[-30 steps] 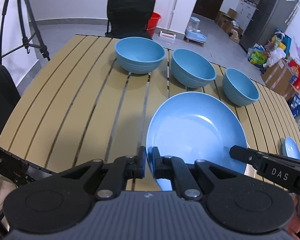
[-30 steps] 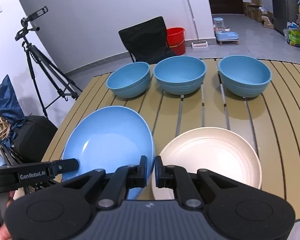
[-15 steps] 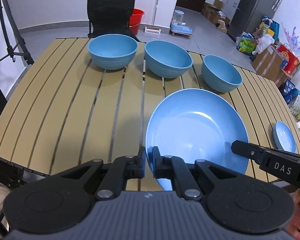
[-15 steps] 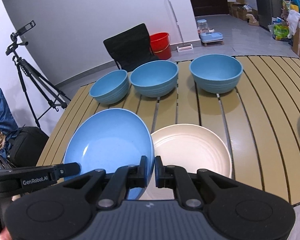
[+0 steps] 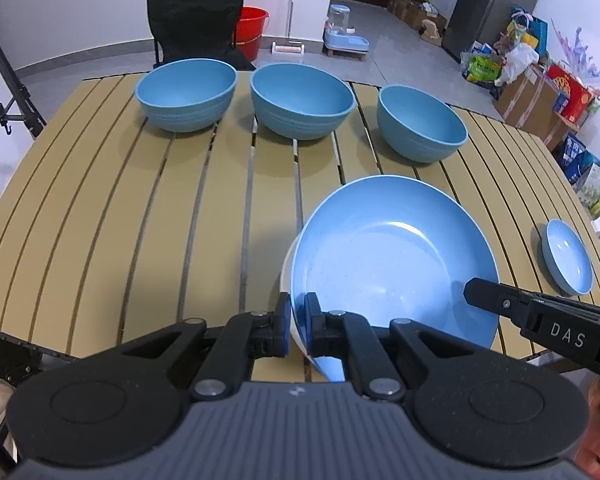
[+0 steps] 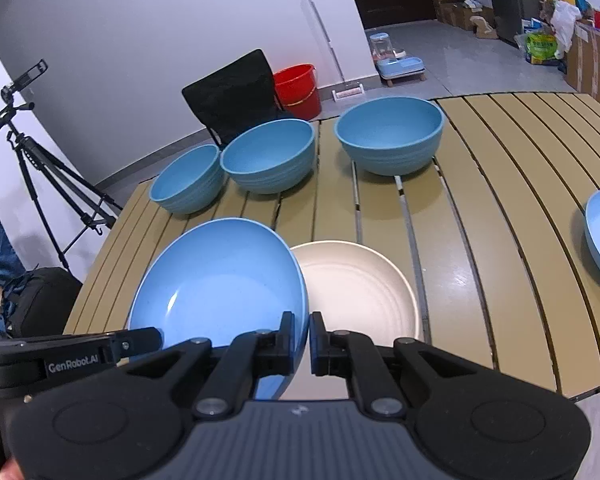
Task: Organize plates and bowls
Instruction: 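Carry the blue plate with both grippers and lower it onto the cream plate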
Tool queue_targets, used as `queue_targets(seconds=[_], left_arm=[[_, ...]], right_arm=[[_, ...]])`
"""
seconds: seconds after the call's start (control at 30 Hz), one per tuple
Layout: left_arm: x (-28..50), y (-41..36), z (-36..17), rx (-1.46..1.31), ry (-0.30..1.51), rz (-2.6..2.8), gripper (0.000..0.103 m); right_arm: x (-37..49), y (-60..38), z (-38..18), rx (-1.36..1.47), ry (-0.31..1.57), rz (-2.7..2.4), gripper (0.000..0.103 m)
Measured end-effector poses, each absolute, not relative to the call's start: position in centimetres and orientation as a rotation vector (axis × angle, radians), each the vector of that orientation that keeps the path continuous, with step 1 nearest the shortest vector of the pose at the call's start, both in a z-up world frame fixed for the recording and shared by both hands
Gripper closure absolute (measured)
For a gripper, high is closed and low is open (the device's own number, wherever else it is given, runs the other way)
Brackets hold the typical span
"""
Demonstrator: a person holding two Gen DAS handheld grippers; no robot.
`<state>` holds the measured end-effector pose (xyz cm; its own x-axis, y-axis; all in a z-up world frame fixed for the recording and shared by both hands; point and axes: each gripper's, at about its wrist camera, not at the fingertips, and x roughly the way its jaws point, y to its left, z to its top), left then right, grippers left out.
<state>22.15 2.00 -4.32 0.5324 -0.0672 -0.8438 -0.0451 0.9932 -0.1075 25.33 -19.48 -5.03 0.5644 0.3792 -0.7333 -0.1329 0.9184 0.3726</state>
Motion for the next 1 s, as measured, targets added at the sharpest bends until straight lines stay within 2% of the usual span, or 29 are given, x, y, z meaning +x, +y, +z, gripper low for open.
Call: queue_targets(seconds=[1.0], left_arm=[[27.0,-1.0,-10.4,-0.052,1.141,-0.037,0.095]], right_arm=[[28.6,-21.7,-11.3,0.306,1.040,0.233,0.097]])
